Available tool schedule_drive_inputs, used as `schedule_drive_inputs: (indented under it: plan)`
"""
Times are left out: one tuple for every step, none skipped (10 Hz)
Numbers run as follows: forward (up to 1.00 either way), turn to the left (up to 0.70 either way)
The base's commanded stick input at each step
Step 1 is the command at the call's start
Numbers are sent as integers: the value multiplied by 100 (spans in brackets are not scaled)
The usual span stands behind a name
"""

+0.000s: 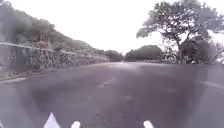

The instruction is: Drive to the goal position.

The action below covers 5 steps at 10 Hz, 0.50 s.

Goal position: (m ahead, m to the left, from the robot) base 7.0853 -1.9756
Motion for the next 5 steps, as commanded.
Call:
schedule_drive_inputs:
  plan:
    - [70,0]
    - [70,0]
    - [70,0]
    - [70,0]
    - [70,0]
